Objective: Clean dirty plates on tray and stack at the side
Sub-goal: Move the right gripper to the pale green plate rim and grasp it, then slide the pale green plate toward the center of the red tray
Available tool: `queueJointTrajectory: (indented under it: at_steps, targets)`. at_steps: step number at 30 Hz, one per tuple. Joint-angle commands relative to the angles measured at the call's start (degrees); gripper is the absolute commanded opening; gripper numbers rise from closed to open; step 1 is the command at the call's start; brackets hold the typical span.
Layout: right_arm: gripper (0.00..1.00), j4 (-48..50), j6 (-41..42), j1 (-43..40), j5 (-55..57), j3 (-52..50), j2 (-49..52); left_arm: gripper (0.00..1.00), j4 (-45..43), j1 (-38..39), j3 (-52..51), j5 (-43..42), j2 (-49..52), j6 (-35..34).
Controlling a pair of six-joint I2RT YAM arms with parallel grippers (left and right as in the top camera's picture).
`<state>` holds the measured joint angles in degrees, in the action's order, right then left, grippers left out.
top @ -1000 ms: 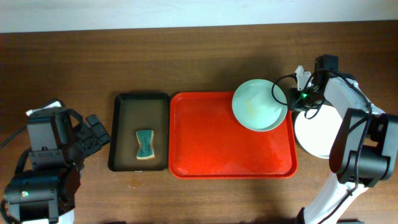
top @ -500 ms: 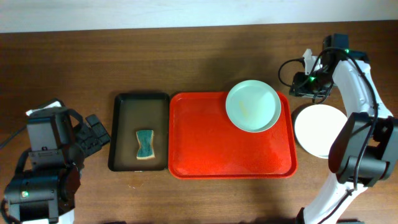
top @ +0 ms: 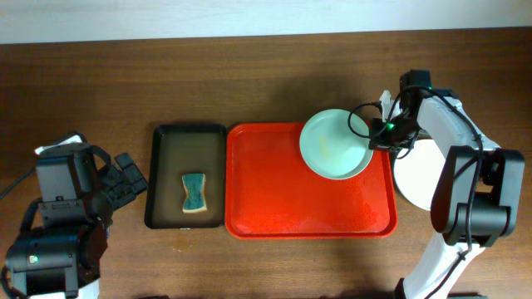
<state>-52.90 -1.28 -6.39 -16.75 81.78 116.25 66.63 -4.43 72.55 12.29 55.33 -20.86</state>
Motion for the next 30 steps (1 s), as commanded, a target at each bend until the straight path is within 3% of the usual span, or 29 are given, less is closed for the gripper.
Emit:
queueJointTrajectory:
  at_steps: [1,5,16,17,18,20,21,27,28,30]
  targets:
    - [0.04,-7.85,6.75,0.74,-11.78,-0.24,-0.48,0.99,-0.07,-0.24,0.79,0.61,-0.17,-0.79]
    - [0.04,-16.87,7.78,5.14,-15.17,-0.87,-0.48,0.99,-0.04,-0.24,0.79,0.61,-0.17,-0.79]
    - [0.08,-10.51,17.07,22.05,-6.6,-5.66,-0.48,0.99,-0.07,-0.24,0.79,0.61,-0.17,-0.79]
    - [0.14,-10.27,17.03,22.58,-6.29,-5.66,-0.48,0.99,-0.07,-0.24,0.79,0.61,-0.17,-0.79]
    - [0.29,-9.84,16.98,22.82,-6.32,-5.66,-0.48,0.99,-0.07,-0.24,0.79,0.61,-0.17,-0.79]
    - [0.81,-7.58,16.98,22.82,-6.32,-5.66,-0.48,0.99,-0.07,-0.24,0.79,0.61,-0.17,-0.79]
    - [0.99,-6.95,16.96,22.82,-6.36,-5.66,-0.48,0.99,-0.07,-0.24,0.79,0.61,-0.17,-0.79]
    - [0.98,-14.6,15.15,20.98,-6.54,2.56,-2.99,0.99,-0.04,-0.24,0.79,0.61,-0.17,-0.79]
    - [0.95,-15.89,15.06,20.98,-5.77,3.76,-4.17,0.99,-0.07,-0.24,0.79,0.61,-0.17,-0.79]
    - [0.68,-16.09,15.08,20.98,-3.98,4.07,-5.7,0.99,-0.04,-0.24,0.79,0.61,-0.17,-0.79]
